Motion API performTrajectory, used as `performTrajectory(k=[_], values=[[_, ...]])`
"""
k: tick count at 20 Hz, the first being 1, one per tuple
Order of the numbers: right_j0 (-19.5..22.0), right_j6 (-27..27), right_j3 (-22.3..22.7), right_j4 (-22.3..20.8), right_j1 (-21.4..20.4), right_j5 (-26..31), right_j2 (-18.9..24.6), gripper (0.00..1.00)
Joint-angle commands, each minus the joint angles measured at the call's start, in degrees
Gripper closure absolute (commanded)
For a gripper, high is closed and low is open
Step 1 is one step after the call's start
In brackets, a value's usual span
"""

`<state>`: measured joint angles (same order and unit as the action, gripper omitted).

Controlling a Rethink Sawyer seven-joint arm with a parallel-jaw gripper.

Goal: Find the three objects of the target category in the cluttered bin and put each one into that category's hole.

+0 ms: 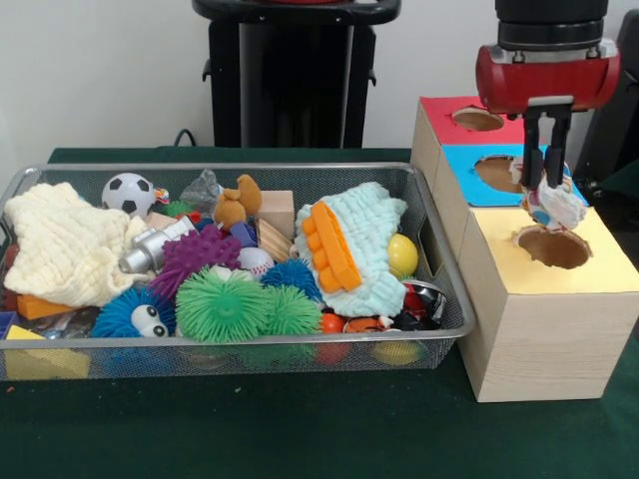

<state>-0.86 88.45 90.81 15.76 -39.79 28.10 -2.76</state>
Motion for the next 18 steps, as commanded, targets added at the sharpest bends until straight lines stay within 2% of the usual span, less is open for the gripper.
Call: performTrajectory(k=[1,11,18], values=[[-1.5,10.4,3.1,-1.1,3.1,-3.5,3.4,1.0],[-2.1,11.4,4.9,-0.2,3.0,-6.0,3.5,1.0],[-4.1,13.6,2.0,0.9,3.5,-2.7,1.5,1.0]])
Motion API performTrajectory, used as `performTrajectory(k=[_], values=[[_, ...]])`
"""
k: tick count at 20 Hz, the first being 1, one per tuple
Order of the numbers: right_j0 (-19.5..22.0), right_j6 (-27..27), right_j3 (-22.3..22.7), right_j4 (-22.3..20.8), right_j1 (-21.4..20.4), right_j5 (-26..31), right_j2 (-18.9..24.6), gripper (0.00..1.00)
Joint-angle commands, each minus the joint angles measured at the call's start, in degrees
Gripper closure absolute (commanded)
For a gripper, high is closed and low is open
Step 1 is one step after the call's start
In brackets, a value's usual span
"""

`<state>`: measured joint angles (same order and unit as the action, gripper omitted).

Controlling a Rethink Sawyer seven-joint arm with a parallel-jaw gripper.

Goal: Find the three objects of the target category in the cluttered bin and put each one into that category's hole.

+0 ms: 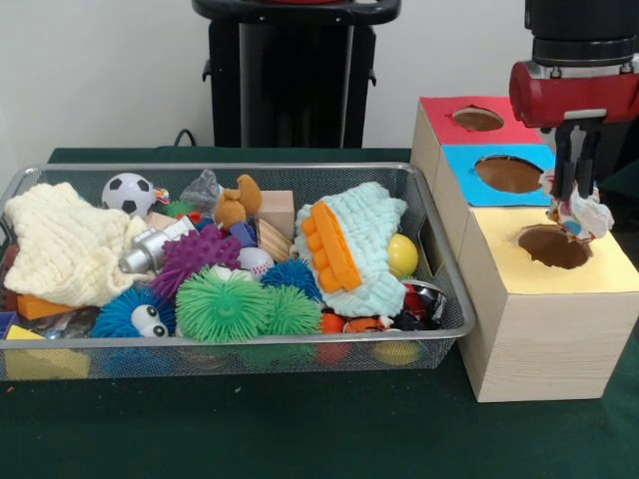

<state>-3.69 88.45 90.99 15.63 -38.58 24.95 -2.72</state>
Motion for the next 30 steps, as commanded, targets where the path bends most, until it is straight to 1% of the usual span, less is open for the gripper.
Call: performTrajectory(k=[1,6,12,14,18,19,22,28,30], values=[[-2.0,14.2,1.3,1.1,2.3,0.8,0.8,1.0],[-3.1,15.4,1.0,2.0,2.3,1.7,-0.1,1.0],[-6.2,18.0,-2.2,3.1,3.6,3.2,-2.7,1.0],[-5.3,16.5,-1.8,3.2,3.4,3.1,-2.3,1.0],[-0.2,10.8,1.2,3.3,2.6,1.9,1.8,1.0],[0.8,9.9,0.9,3.3,2.7,2.0,2.4,1.0],[2.8,8.4,2.6,2.8,2.0,1.5,4.0,1.0],[5.0,7.0,2.0,1.6,1.5,3.5,5.6,1.0],[5.7,6.8,3.5,1.4,1.0,2.5,6.4,1.0]])
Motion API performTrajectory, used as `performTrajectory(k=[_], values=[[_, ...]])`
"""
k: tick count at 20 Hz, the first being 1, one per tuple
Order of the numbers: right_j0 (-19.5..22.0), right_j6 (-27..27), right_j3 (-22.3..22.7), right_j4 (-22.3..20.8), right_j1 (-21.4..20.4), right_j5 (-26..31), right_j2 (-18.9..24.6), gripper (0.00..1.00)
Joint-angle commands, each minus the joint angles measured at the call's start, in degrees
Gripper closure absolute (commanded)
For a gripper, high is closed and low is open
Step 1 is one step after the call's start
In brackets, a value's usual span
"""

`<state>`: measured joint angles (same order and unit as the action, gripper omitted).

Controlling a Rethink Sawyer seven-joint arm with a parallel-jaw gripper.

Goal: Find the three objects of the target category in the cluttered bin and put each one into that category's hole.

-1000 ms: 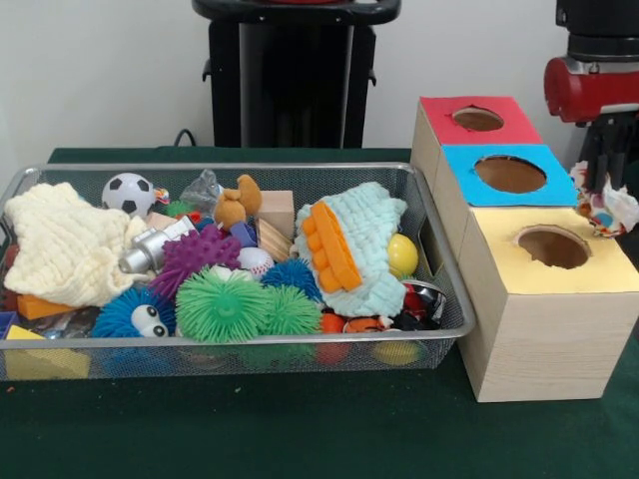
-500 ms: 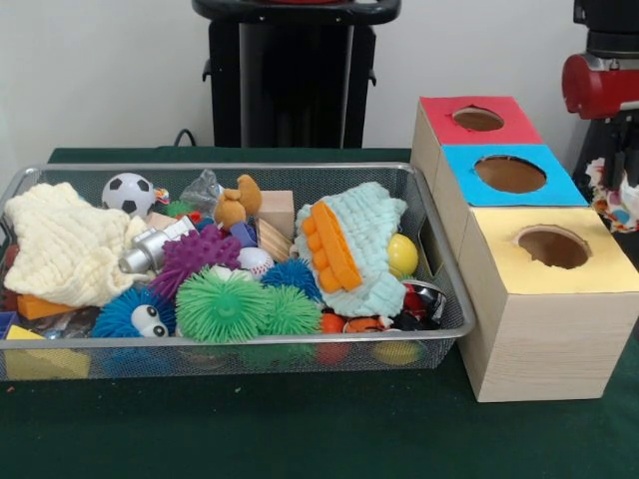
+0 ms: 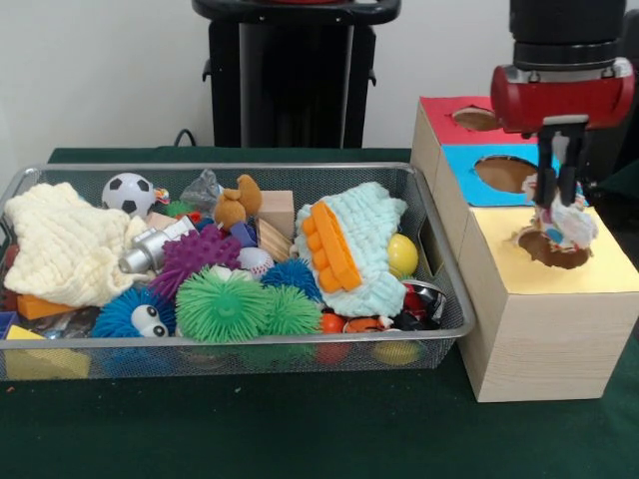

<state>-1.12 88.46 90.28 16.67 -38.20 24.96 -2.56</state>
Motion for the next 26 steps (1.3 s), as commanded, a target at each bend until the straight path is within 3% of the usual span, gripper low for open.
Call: performTrajectory(k=[1,14,26], values=[[3.2,6.9,3.7,0.2,0.8,2.6,6.2,1.0],[0.8,9.6,3.6,-0.5,1.2,0.5,4.4,1.0],[1.1,9.1,2.0,-0.3,2.3,1.1,4.7,1.0]])
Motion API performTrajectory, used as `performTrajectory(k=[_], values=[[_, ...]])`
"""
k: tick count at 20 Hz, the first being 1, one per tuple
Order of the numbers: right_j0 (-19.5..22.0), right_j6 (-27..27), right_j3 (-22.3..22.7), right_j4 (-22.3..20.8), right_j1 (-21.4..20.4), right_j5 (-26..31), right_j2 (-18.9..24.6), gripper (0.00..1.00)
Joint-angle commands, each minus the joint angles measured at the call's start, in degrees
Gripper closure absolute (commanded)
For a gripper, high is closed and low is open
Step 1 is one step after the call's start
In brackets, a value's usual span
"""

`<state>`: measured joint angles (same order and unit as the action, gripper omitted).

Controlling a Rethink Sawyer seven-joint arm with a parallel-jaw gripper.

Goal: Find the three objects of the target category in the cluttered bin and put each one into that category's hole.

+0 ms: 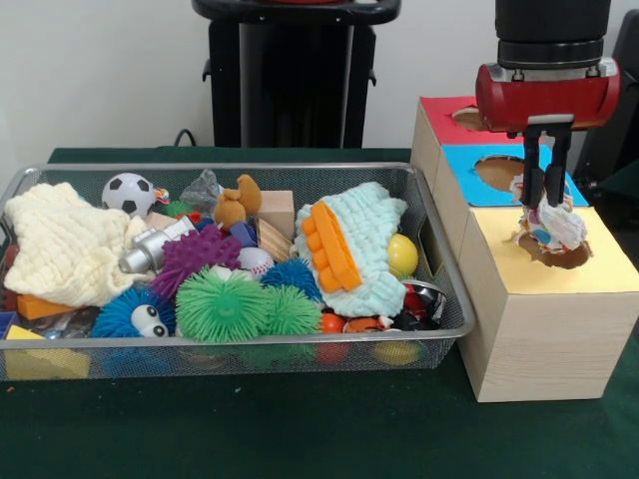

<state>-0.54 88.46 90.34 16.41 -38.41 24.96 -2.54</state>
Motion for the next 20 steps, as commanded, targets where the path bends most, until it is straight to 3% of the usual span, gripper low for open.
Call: performTrajectory(k=[1,20], values=[[0.7,9.0,2.9,0.0,2.0,0.7,4.9,1.0],[0.9,9.4,3.3,0.4,1.7,0.0,5.1,1.0]])
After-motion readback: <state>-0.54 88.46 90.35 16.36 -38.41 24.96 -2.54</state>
